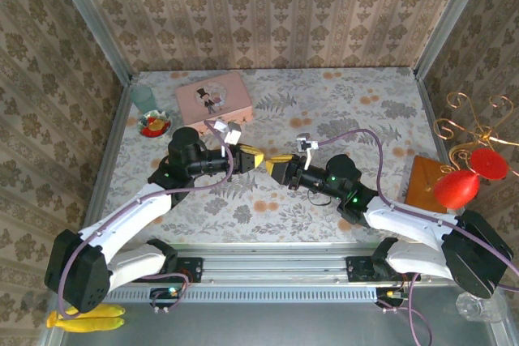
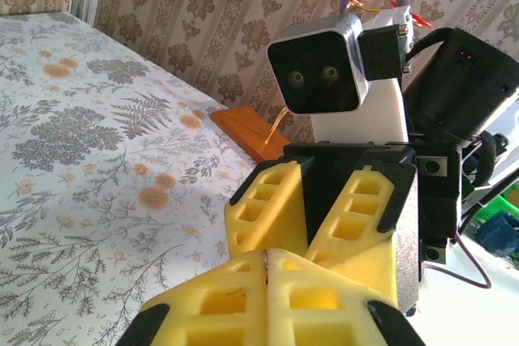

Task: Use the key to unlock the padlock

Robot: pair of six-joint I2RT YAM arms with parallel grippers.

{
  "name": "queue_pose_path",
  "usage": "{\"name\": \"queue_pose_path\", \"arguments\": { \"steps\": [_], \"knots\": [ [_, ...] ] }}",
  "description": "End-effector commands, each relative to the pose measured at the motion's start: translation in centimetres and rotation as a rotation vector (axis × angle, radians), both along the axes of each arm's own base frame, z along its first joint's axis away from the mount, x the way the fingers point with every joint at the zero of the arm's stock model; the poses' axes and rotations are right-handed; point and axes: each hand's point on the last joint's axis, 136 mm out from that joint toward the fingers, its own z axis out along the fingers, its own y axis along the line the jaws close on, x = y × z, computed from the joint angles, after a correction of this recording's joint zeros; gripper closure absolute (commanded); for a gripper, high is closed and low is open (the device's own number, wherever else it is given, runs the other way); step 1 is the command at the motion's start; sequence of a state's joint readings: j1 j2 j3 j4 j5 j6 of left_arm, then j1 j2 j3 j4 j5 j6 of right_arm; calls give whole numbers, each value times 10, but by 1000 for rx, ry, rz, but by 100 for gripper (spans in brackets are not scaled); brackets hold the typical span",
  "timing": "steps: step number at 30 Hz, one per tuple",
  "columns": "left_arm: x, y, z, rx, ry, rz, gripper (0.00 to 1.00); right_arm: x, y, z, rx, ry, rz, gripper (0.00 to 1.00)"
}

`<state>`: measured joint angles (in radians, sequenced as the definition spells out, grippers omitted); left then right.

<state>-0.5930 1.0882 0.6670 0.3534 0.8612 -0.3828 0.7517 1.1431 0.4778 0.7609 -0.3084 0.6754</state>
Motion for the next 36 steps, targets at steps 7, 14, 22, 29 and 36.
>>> {"name": "queue_pose_path", "arguments": {
  "steps": [7,14,22,29,36],
  "knots": [
    [-1,-1,-1,-14,1,-23,100,-7,3,31,51,-94,28,75],
    [1,-4,-2,-16,8,-29,100,-6,4,30,46,-92,27,84],
    [1,-6,-7,-11,20,-37,100,-5,3,30,47,-93,15,81],
    [1,-7,-9,-11,23,-40,100,-2,0,28,45,-87,-9,79],
    [0,-8,-10,-10,28,-46,100,-2,1,29,47,-87,-6,82]
  ]
}}
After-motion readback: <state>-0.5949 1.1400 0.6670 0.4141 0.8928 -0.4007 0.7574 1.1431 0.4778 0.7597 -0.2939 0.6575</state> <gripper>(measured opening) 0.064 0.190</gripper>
